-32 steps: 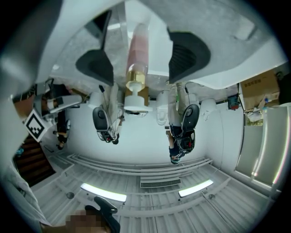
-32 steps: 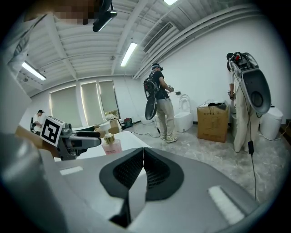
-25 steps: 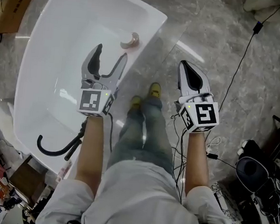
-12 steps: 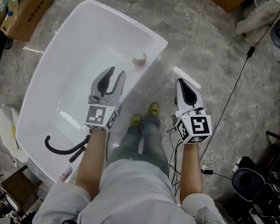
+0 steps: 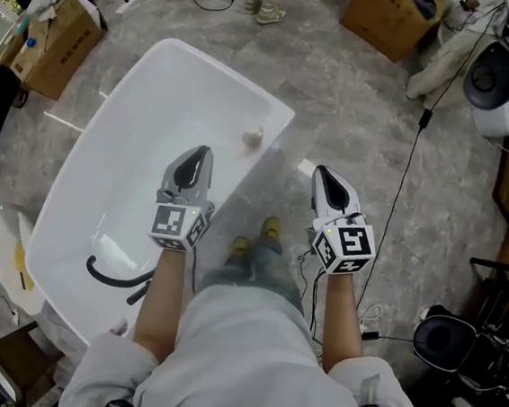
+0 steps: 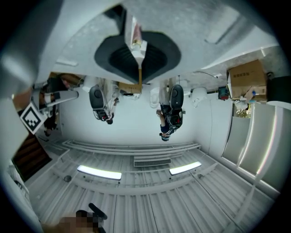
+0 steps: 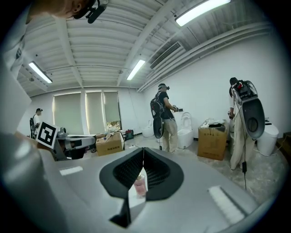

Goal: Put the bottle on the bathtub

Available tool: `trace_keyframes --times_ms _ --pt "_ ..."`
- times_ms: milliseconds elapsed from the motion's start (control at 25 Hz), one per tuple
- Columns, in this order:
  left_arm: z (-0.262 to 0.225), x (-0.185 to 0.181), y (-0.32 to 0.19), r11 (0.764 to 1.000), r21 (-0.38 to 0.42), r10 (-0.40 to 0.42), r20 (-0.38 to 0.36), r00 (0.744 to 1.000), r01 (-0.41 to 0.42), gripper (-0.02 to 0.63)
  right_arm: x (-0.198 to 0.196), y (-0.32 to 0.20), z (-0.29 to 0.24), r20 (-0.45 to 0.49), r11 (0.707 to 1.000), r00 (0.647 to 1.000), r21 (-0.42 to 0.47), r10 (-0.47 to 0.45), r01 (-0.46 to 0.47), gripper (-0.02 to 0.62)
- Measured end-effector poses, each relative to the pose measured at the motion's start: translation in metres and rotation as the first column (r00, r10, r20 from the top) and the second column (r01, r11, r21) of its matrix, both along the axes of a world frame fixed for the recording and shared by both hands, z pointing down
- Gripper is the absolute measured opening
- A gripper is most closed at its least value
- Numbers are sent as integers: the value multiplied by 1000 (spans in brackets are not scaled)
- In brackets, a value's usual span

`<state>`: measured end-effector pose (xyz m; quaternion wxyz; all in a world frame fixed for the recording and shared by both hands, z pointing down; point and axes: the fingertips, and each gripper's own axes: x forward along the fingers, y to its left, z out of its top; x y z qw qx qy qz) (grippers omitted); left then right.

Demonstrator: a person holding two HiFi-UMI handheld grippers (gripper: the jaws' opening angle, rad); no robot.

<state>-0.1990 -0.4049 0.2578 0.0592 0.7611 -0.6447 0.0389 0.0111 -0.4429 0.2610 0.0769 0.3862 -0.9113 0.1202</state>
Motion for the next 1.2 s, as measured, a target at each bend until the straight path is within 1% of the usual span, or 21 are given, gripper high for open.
trace_keyframes --times_ms 200,400,800,1000,1200 --pt "-28 -14 16 999 29 -28 8 1000 28 5 -7 14 -26 -1 999 1000 37 -2 2 5" --pt "-46 -21 24 999 41 -32 19 999 31 -2 -14 20 -44 0 998 1000 66 -4 4 4" --pt "-75 -17 28 997 84 -1 29 1000 -1 -2 -24 28 -74 -3 991 1000 132 -15 16 5" --pt "-82 -14 27 995 91 26 54 998 -31 -2 -23 28 -83 -7 987 1000 162 4 -3 4" --pt "-90 -14 26 994 98 37 54 998 -43 -2 -20 29 -88 0 981 1000 192 31 -30 4"
